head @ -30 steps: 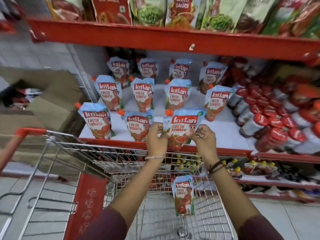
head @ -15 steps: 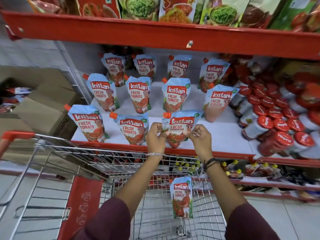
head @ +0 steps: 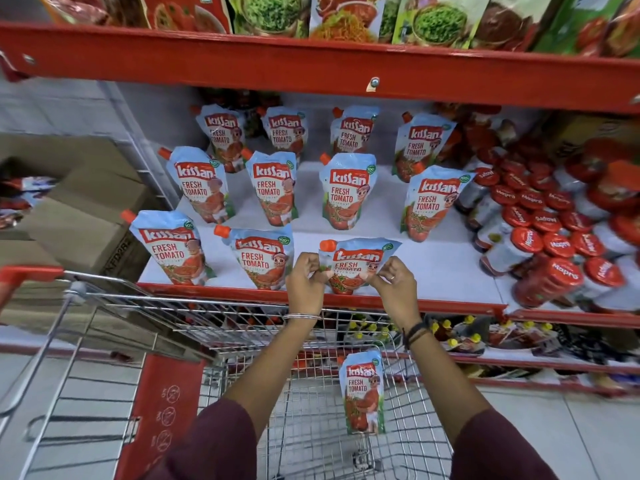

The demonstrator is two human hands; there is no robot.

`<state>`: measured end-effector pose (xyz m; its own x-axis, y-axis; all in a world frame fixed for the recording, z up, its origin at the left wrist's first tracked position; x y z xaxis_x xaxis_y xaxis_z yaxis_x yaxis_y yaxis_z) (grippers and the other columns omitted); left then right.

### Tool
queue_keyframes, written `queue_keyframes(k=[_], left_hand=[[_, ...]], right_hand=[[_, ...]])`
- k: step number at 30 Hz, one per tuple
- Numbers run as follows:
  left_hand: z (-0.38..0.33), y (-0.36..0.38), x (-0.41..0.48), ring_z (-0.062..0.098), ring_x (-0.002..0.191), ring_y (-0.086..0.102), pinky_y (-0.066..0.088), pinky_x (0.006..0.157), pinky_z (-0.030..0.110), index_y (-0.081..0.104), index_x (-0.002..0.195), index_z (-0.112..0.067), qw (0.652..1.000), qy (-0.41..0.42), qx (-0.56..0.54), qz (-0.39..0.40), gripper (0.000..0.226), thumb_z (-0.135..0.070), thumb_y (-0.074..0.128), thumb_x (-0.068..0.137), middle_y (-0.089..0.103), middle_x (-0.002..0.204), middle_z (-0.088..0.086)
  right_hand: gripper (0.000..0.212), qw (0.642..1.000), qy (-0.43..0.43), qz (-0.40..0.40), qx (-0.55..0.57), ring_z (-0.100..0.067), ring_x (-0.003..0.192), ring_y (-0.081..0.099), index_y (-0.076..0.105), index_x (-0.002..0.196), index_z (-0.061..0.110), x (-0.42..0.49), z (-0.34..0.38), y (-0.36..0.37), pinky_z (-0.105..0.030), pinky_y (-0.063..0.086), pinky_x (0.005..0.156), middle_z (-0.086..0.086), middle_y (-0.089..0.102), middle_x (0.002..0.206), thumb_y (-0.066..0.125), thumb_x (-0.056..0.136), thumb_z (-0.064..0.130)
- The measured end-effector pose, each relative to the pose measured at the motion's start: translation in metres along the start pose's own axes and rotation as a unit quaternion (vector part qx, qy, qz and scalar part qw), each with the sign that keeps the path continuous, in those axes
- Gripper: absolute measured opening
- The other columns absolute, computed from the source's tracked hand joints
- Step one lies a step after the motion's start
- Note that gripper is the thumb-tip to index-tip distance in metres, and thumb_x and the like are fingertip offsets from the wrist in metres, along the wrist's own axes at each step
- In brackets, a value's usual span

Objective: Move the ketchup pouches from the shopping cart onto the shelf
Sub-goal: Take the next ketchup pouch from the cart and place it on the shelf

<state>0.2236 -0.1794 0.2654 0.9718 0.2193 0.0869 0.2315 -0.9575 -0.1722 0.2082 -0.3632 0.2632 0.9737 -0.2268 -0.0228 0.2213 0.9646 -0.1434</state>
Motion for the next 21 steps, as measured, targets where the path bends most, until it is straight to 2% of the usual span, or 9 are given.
queue_keyframes(k=[3, 5, 6, 8, 11, 13, 16, 19, 21], left_hand=[[-0.001, 0.001, -0.004, -0.001, 0.081, 0.06, 0.048, 0.072, 0.005, 0.052, 0.086, -0.014, 1.0, -0.001, -0.011, 0.013, 0.028, 0.012, 0.056, 0.076, 0.061, 0.084, -0.002], [-0.005, 0.003, -0.009, 0.012, 0.091, 0.058, 0.048, 0.082, 0.01, 0.052, 0.099, -0.006, 0.999, -0.007, -0.02, 0.033, 0.025, 0.009, 0.056, 0.079, 0.061, 0.097, 0.005], [-0.005, 0.005, -0.011, 0.014, 0.097, 0.057, 0.047, 0.089, 0.016, 0.05, 0.105, -0.004, 0.999, -0.013, -0.027, 0.043, 0.029, 0.007, 0.057, 0.079, 0.06, 0.104, 0.006], [-0.007, 0.005, -0.016, 0.015, 0.108, 0.054, 0.043, 0.099, 0.026, 0.046, 0.116, -0.004, 0.997, -0.023, -0.037, 0.06, 0.039, 0.005, 0.058, 0.08, 0.057, 0.114, 0.006], [-0.009, -0.001, -0.031, 0.012, 0.119, 0.048, 0.037, 0.105, 0.022, 0.041, 0.125, -0.007, 0.998, -0.009, -0.024, 0.056, 0.048, 0.0, 0.06, 0.081, 0.051, 0.125, 0.004], [-0.003, -0.006, -0.05, 0.007, 0.12, 0.049, 0.037, 0.104, 0.017, 0.042, 0.125, -0.01, 0.999, 0.014, -0.028, 0.043, 0.045, -0.008, 0.059, 0.084, 0.052, 0.126, -0.001], [0.022, -0.008, -0.084, -0.002, 0.118, 0.05, 0.039, 0.099, 0.009, 0.045, 0.123, -0.016, 0.999, 0.0, -0.019, 0.044, 0.038, -0.017, 0.056, 0.087, 0.055, 0.124, -0.007], [0.066, -0.004, -0.11, -0.007, 0.108, 0.053, 0.044, 0.087, 0.005, 0.048, 0.119, -0.017, 0.997, -0.05, 0.002, 0.056, 0.032, -0.016, 0.055, 0.088, 0.056, 0.118, -0.006], [0.092, 0.0, -0.123, -0.001, 0.102, 0.056, 0.047, 0.084, 0.011, 0.049, 0.114, -0.02, 0.995, -0.083, 0.007, 0.053, 0.028, -0.01, 0.054, 0.088, 0.057, 0.11, -0.007]], right_hand=[[0.025, 1.0, -0.001, 0.008, -0.006, -0.019, 0.097, 0.064, 0.057, 0.102, 0.005, -0.003, 0.003, 0.003, -0.022, 0.053, 0.081, -0.007, 0.068, 0.101, 0.068, 0.08, 0.006], [0.027, 1.0, 0.002, 0.017, -0.011, -0.015, 0.095, 0.063, 0.055, 0.105, 0.004, -0.006, 0.006, 0.006, -0.029, 0.052, 0.089, -0.006, 0.066, 0.103, 0.067, 0.08, 0.004], [0.028, 1.0, 0.005, 0.022, -0.011, -0.014, 0.095, 0.063, 0.055, 0.106, 0.004, -0.008, 0.006, 0.006, -0.033, 0.052, 0.092, -0.007, 0.066, 0.103, 0.067, 0.08, 0.003], [0.031, 0.999, 0.013, 0.03, -0.014, -0.018, 0.103, 0.062, 0.054, 0.109, 0.005, -0.012, 0.005, 0.006, -0.036, 0.049, 0.097, -0.006, 0.065, 0.108, 0.067, 0.081, 0.005], [0.046, 0.999, 0.021, 0.027, -0.024, -0.016, 0.119, 0.052, 0.047, 0.122, 0.009, -0.027, -0.001, 0.002, -0.032, 0.041, 0.102, -0.002, 0.057, 0.122, 0.068, 0.082, 0.01], [0.048, 0.999, 0.018, 0.003, -0.026, -0.011, 0.119, 0.049, 0.045, 0.126, 0.012, -0.046, -0.011, -0.005, -0.025, 0.04, 0.101, 0.001, 0.053, 0.126, 0.067, 0.084, 0.013], [0.028, 0.999, 0.024, -0.033, -0.036, -0.005, 0.108, 0.057, 0.052, 0.115, 0.018, -0.079, -0.042, -0.016, -0.012, 0.046, 0.089, 0.001, 0.06, 0.118, 0.061, 0.088, 0.017], [0.018, 0.995, 0.071, -0.019, -0.064, -0.015, 0.098, 0.06, 0.058, 0.108, 0.01, -0.101, -0.083, -0.024, -0.03, 0.051, 0.089, -0.004, 0.063, 0.106, 0.056, 0.09, 0.009], [0.016, 0.988, 0.126, -0.006, -0.091, -0.022, 0.097, 0.059, 0.059, 0.103, 0.007, -0.109, -0.112, -0.026, -0.037, 0.049, 0.091, -0.003, 0.062, 0.098, 0.055, 0.089, 0.001]])
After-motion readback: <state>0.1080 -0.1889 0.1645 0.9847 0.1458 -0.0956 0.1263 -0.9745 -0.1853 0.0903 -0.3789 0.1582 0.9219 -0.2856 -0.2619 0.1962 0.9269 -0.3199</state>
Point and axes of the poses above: each hand's wrist, its own x-axis towards the middle knuckle, its own y-axis out of the palm, z = x × y, the point moved 6 cm from there along x, towards the middle knuckle
